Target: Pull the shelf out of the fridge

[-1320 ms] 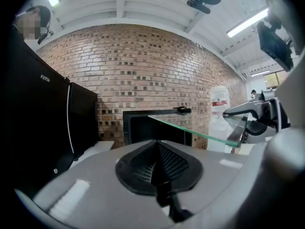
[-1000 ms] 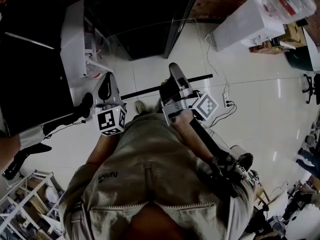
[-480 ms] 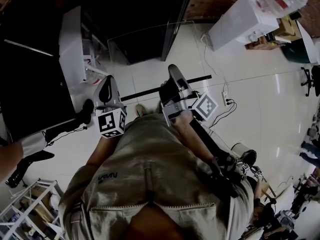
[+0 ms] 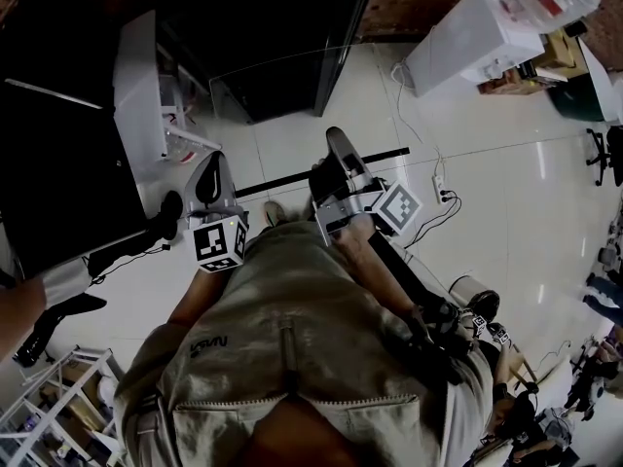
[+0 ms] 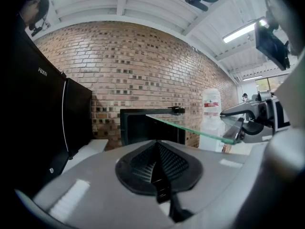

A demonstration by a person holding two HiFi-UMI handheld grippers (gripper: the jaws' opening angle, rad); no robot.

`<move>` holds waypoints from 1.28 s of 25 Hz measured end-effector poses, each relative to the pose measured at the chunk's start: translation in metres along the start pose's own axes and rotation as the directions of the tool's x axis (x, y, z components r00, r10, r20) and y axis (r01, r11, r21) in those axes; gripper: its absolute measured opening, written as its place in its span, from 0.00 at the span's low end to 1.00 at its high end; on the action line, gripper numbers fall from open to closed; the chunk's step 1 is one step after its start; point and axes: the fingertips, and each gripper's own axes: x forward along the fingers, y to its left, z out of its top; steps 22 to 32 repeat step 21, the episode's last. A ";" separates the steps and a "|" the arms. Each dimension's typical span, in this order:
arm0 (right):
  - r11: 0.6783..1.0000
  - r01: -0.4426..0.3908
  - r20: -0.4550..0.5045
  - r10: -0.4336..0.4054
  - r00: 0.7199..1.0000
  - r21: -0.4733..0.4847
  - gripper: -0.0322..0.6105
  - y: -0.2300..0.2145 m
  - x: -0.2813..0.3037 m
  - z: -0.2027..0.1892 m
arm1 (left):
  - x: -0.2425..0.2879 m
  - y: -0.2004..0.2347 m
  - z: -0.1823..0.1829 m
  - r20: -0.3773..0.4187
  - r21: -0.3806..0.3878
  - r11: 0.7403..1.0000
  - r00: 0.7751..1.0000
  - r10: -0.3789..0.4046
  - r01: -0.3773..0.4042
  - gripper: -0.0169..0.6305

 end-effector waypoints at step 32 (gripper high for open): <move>1.000 0.002 -0.008 -0.002 1.000 0.017 0.07 -0.002 -0.008 -0.003 | -0.011 -0.006 -0.008 -0.013 -0.001 1.000 1.000 0.006 -0.006 0.04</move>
